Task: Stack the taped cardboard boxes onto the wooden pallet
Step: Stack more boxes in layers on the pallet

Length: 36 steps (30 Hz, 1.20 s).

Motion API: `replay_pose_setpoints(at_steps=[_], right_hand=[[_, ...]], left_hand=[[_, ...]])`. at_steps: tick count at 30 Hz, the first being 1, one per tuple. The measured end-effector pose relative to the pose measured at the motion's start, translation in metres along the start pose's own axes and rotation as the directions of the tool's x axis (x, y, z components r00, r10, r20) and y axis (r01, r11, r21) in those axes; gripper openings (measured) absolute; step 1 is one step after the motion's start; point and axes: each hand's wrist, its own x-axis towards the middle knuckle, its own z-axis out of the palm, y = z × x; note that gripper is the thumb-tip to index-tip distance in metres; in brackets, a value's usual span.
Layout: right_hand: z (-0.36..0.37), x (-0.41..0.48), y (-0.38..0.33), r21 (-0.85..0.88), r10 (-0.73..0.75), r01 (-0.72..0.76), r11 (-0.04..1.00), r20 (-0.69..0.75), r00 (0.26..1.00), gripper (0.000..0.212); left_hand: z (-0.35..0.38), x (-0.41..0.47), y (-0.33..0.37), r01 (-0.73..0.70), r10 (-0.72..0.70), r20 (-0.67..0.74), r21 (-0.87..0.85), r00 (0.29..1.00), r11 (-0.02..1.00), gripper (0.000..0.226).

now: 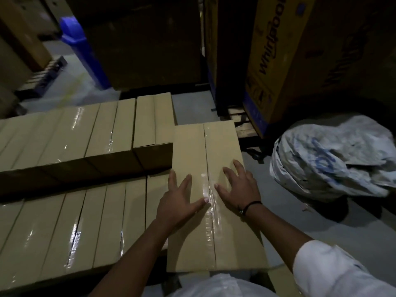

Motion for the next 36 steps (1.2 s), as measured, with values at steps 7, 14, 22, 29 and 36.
replay_pose_setpoints(at_steps=[7, 14, 22, 29, 36], right_hand=[[0.055, 0.012, -0.097, 0.009, 0.022, -0.023, 1.000, 0.053, 0.998, 0.069], [0.094, 0.024, -0.168, 0.000, 0.037, -0.037, 0.999, 0.099, 0.994, 0.072], [0.114, 0.032, -0.193, -0.040, 0.027, -0.020, 0.999, 0.190, 0.981, 0.084], [0.130, 0.044, -0.192, -0.053, -0.022, 0.039, 0.998, 0.289, 0.957, 0.085], [0.157, 0.050, -0.192, -0.067, -0.043, 0.067, 0.996, 0.312, 0.949, 0.083]], left_hand=[[-0.043, 0.013, -0.110, -0.043, 0.030, 0.127, 0.099, 0.991, 0.994, 0.117], [-0.075, 0.025, -0.187, -0.058, 0.035, 0.183, 0.125, 0.983, 0.991, 0.114], [-0.075, 0.031, -0.226, -0.057, 0.030, 0.237, 0.108, 0.971, 0.993, 0.118], [-0.066, 0.033, -0.239, -0.041, 0.004, 0.296, 0.117, 0.955, 0.992, 0.122], [-0.044, 0.031, -0.263, -0.015, -0.015, 0.269, 0.107, 0.963, 0.994, 0.120]])
